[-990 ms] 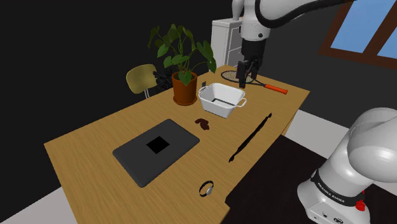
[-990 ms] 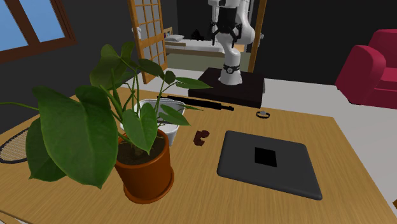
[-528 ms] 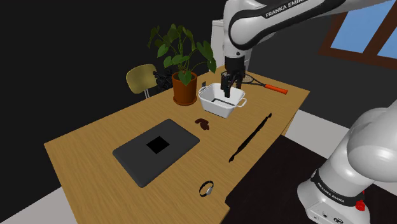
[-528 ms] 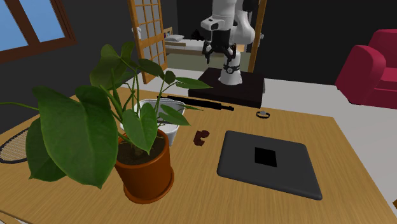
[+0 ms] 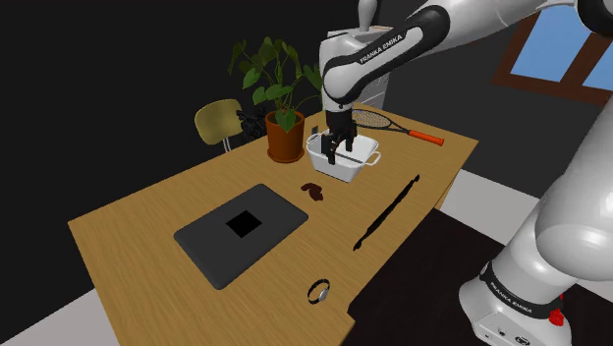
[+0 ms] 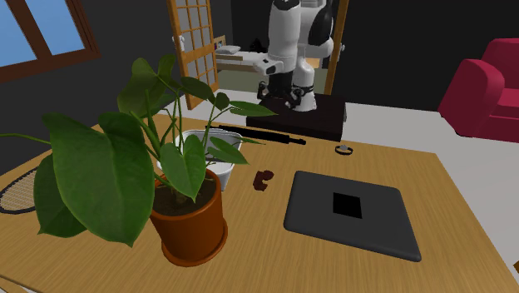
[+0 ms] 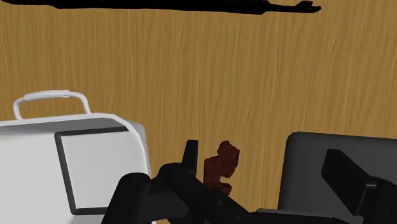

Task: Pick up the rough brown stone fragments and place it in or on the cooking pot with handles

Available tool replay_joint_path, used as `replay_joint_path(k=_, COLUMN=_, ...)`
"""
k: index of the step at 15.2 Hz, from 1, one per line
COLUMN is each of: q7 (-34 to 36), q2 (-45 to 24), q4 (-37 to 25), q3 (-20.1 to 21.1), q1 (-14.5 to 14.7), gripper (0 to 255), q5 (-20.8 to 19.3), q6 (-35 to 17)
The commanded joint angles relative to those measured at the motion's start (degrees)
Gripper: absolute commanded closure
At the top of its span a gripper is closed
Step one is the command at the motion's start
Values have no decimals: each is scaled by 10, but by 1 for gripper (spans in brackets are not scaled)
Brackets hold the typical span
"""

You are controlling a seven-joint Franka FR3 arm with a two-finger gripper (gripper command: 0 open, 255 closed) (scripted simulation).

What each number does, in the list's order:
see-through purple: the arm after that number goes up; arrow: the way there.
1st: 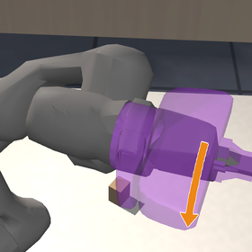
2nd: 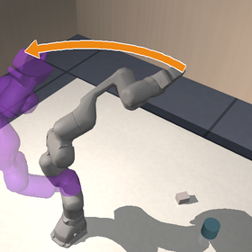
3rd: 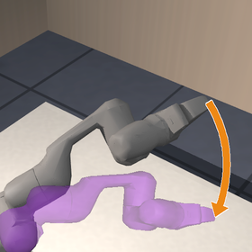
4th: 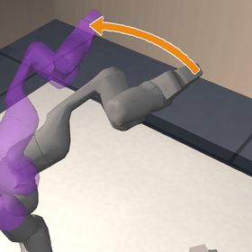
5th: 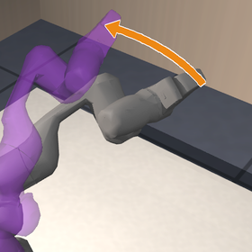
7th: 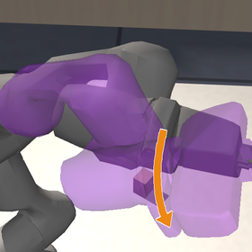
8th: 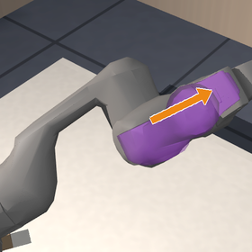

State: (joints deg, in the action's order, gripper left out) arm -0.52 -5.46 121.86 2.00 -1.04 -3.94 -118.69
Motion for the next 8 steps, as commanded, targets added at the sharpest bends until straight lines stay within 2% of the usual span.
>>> replay_joint_path(k=1, q7=1, q2=-53, q4=-36, q3=-1, q1=-1, gripper=0, q5=-1, q6=-10)
replay_joint_path(k=8, q7=0, q2=-217, q4=-162, q3=-5, q1=-3, gripper=0, q5=-1, q6=-22)
